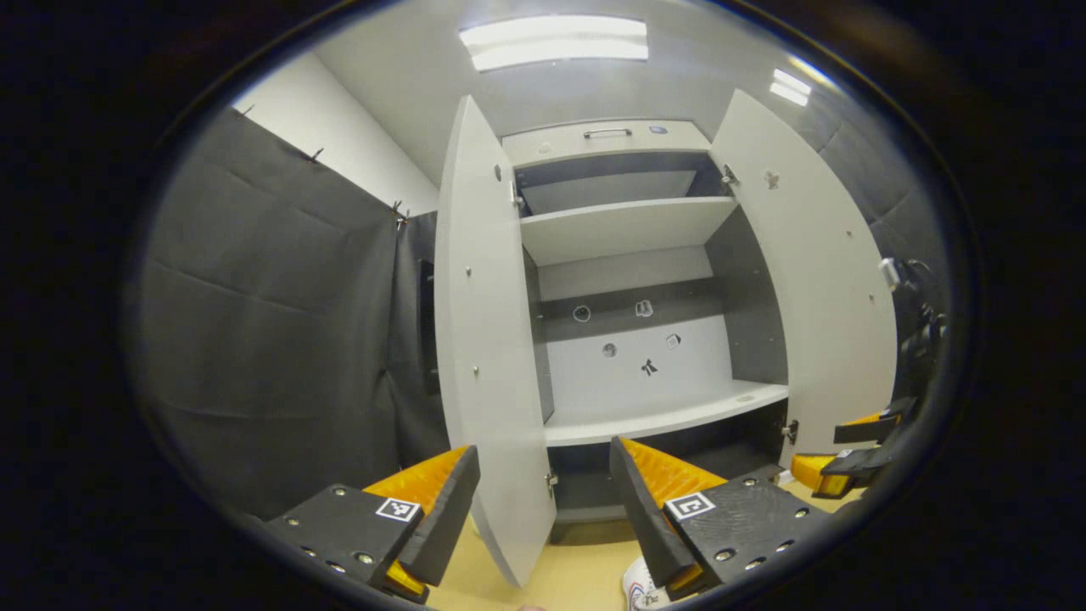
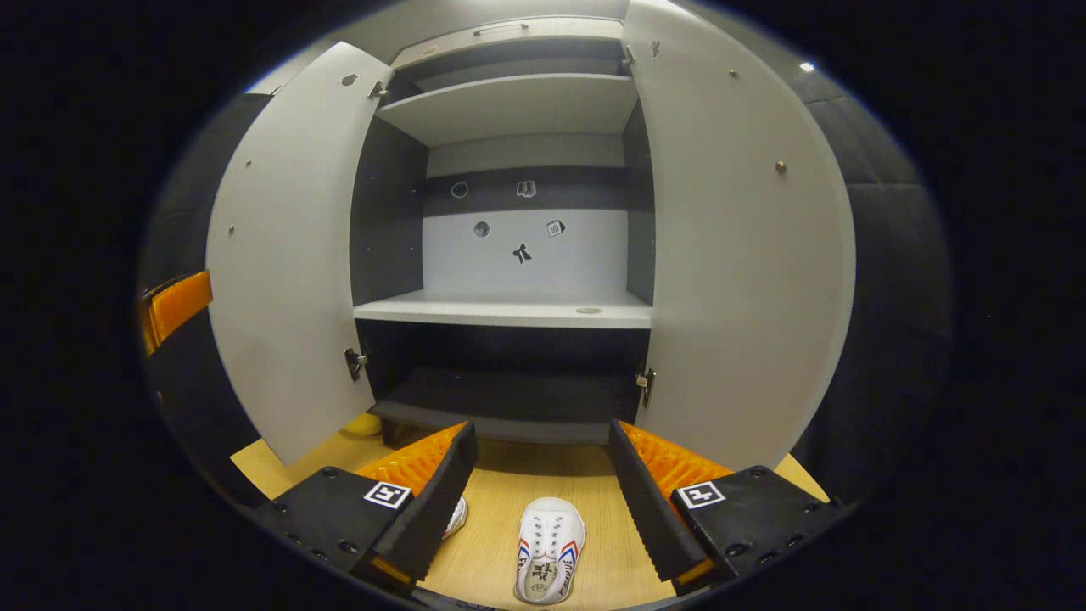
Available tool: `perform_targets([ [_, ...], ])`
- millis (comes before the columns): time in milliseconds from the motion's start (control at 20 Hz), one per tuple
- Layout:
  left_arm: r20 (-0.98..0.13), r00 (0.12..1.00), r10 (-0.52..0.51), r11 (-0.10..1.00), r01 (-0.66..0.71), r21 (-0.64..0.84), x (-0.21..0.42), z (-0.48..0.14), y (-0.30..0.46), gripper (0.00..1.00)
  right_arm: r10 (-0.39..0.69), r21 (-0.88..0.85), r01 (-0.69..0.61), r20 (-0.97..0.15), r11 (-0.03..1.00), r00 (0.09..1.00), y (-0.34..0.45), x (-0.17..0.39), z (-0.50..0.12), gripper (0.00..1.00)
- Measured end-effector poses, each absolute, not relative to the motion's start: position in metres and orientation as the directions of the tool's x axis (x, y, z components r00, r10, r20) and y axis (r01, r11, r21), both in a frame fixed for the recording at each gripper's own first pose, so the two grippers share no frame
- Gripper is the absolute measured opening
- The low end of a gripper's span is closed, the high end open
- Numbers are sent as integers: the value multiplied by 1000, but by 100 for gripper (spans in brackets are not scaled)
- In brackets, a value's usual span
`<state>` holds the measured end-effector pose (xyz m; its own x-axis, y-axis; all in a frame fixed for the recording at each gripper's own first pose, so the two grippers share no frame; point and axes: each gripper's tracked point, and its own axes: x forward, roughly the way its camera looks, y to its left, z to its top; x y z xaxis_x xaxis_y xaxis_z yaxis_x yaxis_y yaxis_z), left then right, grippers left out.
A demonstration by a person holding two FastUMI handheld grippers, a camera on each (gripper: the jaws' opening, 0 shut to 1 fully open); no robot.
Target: Grab one shoe with the right hand and put it into the shoe cabinet, grab the other shoe with the left hand and put it into the shoe cabinet; then close the right door with the right hand and the left door with the left hand.
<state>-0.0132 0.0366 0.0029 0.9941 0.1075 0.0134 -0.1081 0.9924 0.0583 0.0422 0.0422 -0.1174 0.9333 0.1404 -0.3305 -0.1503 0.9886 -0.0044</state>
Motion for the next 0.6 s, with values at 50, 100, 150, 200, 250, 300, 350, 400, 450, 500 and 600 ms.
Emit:
perform_targets([
  [50, 12, 993, 115, 991, -115, 60, -14, 3, 39, 89, 146, -11, -160, -349, 987, 926, 45, 43, -126, 98],
  [100, 11, 993, 121, 991, -122, 63, -15, 2, 42, 88, 152, -17, -170, -370, 985, 917, 47, 44, -136, 98],
  [150, 8, 992, 129, 989, -129, 68, -16, 2, 43, 89, 158, -20, -180, -393, 983, 906, 50, 44, -146, 98],
  [200, 7, 991, 136, 988, -136, 71, -16, 1, 45, 89, 164, -23, -191, -418, 981, 893, 52, 44, -156, 98],
  [250, 5, 990, 143, 987, -143, 72, -17, 1, 46, 89, 169, -26, -201, -443, 979, 881, 54, 43, -168, 98],
  [300, 3, 989, 150, 986, -150, 72, -18, 0, 48, 89, 174, -28, -211, -470, 977, 865, 57, 42, -179, 98],
  [350, 1, 987, 158, 985, -158, 71, -19, 0, 49, 89, 178, -27, -220, -498, 975, 849, 57, 41, -191, 98],
  [400, -1, 986, 166, 984, -166, 71, -19, 0, 51, 89, 179, -27, -226, -524, 974, 833, 58, 40, -202, 98],
  [450, -7, 985, 174, 982, -173, 73, -20, -2, 55, 89, 180, -25, -230, -547, 973, 817, 58, 39, -213, 98],
  [500, -11, 983, 183, 980, -182, 76, -24, -5, 62, 89, 181, -19, -233, -571, 972, 801, 58, 37, -222, 98],
  [600, -19, 980, 198, 977, -196, 82, -29, -8, 68, 89, 185, -9, -239, -609, 971, 771, 59, 35, -240, 98],
])
